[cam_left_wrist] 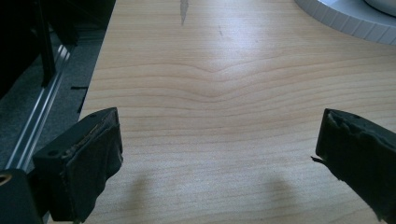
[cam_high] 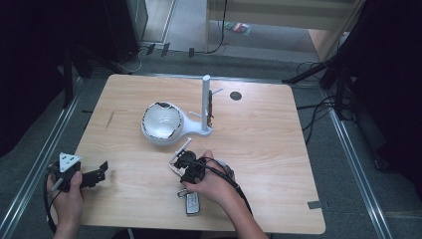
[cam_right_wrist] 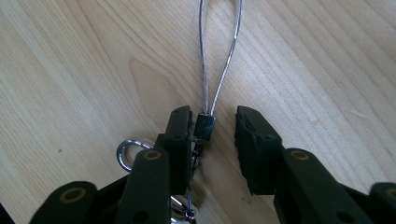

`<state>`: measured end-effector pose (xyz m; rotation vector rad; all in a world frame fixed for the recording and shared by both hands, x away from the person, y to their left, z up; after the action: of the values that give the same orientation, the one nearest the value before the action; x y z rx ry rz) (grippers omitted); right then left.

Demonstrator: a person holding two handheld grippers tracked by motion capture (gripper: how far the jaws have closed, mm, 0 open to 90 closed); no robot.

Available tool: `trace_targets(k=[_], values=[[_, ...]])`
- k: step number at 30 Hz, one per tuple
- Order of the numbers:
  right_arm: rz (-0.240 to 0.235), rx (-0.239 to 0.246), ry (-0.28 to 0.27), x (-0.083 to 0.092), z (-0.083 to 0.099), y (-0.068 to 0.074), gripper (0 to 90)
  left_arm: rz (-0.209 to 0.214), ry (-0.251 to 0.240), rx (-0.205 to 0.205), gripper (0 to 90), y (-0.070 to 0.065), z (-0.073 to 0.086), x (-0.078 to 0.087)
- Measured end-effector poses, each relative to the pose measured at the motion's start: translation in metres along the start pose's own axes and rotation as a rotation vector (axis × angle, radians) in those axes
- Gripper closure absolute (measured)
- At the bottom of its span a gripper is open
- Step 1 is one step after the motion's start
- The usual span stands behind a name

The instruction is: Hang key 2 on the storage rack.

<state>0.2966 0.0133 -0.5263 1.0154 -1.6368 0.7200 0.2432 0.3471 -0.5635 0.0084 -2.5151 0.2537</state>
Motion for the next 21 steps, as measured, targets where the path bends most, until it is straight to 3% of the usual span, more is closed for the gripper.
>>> trace_targets(k=[9,13,21], values=[[0.005,-0.011,0.021,-0.0039,-0.0004,0.0017,82.4,-0.001,-0.001,0.000,0.9,-0.0001,0.0000,0.0000],[0.019,-0.010,0.022,-0.0032,0.0003,0.0016,83.4,0.000,-0.001,0.000,0.8,0.0000,0.0000,0.0000],[0.041,-0.023,-0.051,0.0055,0.0032,-0.0018,83.6,0.000,-0.001,0.001,0.8,-0.0001,0.0000,-0.0001]])
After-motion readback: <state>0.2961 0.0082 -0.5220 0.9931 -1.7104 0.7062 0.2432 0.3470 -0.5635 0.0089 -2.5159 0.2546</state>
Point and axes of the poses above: each handheld gripper's, and its own axes: x roughly backward along the jaws, z roughly out of its underside, y roughly to its left, the point moved 2 cm from there along -x, roughly forward along the jaws, and after that the axes turned 11 degrees about x, right-handed, at the moved point
